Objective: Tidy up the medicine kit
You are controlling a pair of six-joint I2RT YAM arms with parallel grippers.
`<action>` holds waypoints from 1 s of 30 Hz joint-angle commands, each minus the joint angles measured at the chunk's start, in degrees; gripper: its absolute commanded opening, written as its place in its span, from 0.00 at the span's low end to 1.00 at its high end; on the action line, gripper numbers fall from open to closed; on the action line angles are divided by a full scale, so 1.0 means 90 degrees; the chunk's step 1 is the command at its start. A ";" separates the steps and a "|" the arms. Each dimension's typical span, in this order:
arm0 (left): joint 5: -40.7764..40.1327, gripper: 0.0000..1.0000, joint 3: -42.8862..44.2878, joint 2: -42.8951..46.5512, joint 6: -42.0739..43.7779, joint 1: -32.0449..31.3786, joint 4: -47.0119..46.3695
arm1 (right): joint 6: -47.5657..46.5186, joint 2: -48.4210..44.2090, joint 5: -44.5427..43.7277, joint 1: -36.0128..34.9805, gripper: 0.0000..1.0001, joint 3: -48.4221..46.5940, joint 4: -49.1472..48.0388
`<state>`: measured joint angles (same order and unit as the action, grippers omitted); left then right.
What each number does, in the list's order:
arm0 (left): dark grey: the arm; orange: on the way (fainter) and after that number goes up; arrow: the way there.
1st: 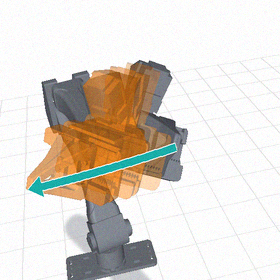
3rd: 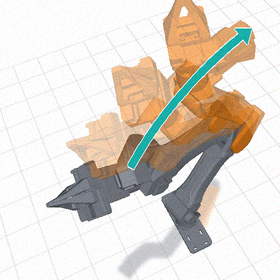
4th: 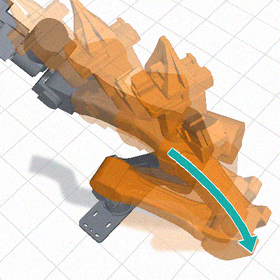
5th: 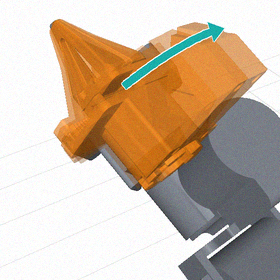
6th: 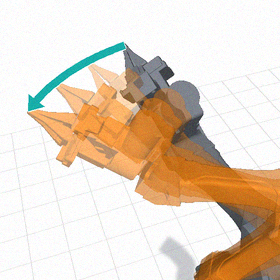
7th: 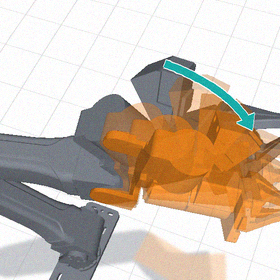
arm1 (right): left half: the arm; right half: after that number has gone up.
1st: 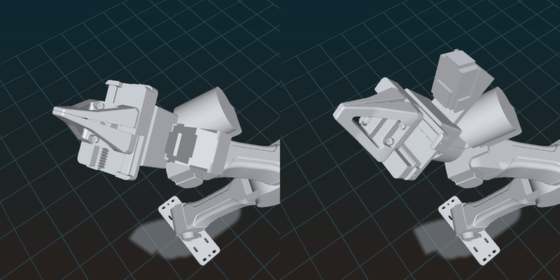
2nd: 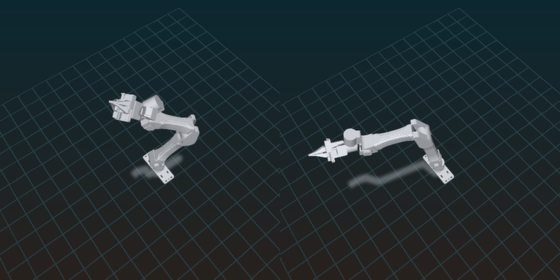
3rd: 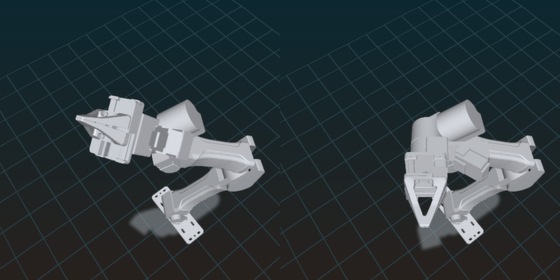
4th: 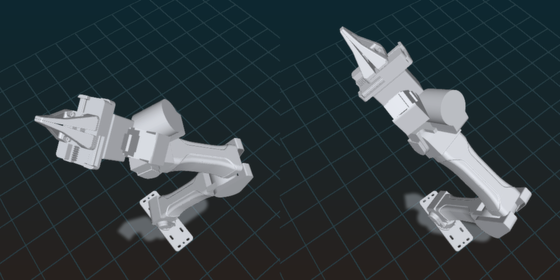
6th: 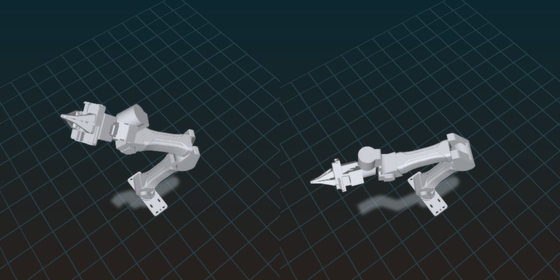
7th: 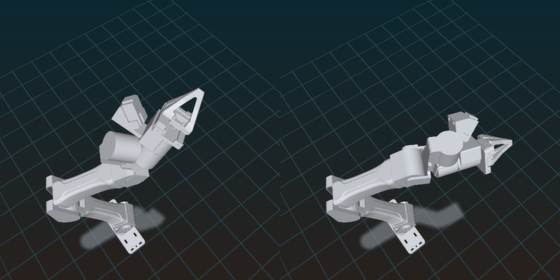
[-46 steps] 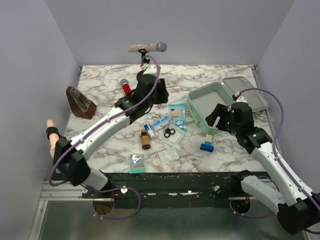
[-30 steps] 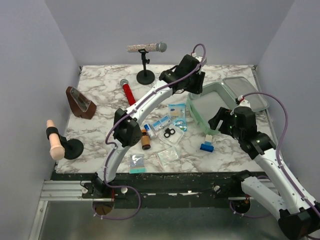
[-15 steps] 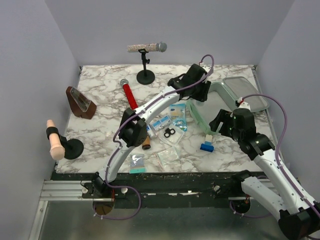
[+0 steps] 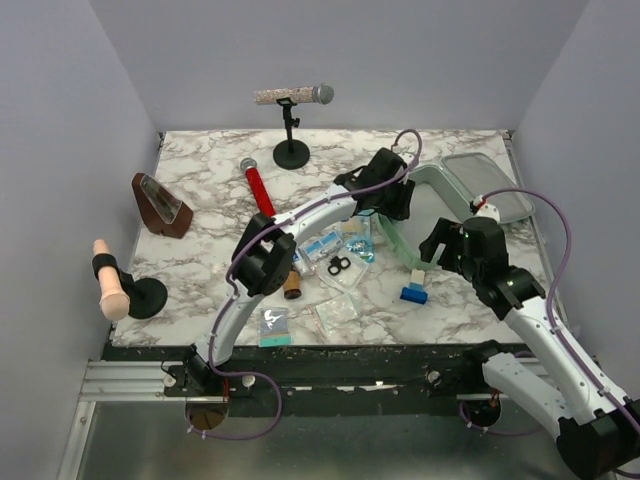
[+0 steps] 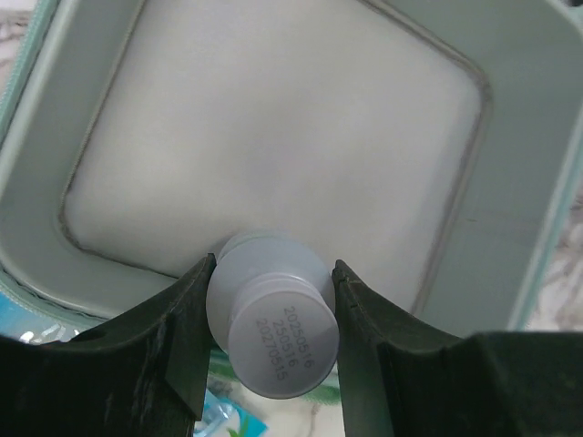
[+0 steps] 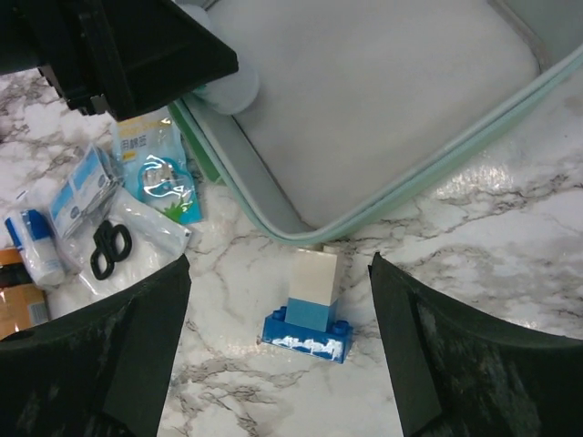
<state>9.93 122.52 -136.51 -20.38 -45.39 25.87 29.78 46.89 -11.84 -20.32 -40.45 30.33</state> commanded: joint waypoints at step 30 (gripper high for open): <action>0.4550 0.12 -0.2002 0.2951 -0.1690 0.0658 -0.0491 | -0.1033 -0.0133 0.2975 -0.0115 1.00 -0.0145 -0.2744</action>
<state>46.87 105.06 -111.77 -33.65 -38.98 23.66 22.04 43.20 10.59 -20.40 -39.53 6.61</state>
